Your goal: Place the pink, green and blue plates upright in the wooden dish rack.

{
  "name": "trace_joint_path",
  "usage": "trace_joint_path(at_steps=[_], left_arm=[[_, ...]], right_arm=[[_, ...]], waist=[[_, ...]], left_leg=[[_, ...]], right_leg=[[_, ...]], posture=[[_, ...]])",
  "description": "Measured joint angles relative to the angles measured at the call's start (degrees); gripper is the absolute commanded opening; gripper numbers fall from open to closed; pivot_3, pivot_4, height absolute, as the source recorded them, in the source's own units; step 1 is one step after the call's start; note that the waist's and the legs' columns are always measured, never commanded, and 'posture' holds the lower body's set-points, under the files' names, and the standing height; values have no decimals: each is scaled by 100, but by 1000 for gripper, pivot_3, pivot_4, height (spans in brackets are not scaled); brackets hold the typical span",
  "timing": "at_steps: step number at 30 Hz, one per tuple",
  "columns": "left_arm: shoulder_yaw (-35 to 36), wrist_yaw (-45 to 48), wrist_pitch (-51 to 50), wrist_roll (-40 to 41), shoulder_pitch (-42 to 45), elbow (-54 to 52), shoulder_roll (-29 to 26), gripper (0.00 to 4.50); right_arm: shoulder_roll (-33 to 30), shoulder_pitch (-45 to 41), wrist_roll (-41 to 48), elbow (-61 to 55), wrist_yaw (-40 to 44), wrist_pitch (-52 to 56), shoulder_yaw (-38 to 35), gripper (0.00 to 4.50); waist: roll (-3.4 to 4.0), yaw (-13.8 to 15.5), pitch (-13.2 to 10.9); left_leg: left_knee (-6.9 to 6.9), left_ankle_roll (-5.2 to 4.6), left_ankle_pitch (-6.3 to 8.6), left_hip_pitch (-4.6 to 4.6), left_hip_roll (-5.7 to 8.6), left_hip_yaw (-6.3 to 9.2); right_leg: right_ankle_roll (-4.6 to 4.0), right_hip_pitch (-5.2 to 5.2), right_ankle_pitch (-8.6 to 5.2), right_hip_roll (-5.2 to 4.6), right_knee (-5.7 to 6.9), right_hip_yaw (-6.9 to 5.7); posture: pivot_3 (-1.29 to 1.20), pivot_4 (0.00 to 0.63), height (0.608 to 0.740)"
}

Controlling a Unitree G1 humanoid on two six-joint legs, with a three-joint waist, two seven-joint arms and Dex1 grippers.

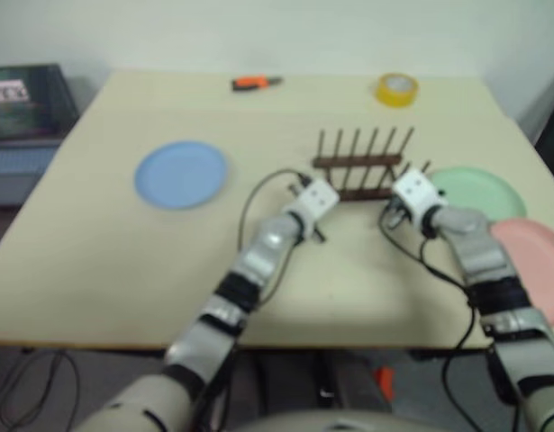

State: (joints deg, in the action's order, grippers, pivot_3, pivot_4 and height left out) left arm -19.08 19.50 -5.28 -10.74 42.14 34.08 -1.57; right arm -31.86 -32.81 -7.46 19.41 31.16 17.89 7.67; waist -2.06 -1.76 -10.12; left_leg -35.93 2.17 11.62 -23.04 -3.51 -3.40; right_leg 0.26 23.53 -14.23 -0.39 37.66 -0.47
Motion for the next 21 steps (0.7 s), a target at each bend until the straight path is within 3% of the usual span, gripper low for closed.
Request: trace_joint_path(at_steps=[21], left_arm=[[210, -136, 364, -18, 268, 645, 10, 24]], right_arm=[[195, -256, -71, 535, -152, -381, 32, 20]], waist=[[0, -6, 0]], left_leg=[[2, 0, 0, 1, -2, -1]], right_leg=[[0, 0, 0, 0, 1, 0]], posture=[[0, 150, 740]])
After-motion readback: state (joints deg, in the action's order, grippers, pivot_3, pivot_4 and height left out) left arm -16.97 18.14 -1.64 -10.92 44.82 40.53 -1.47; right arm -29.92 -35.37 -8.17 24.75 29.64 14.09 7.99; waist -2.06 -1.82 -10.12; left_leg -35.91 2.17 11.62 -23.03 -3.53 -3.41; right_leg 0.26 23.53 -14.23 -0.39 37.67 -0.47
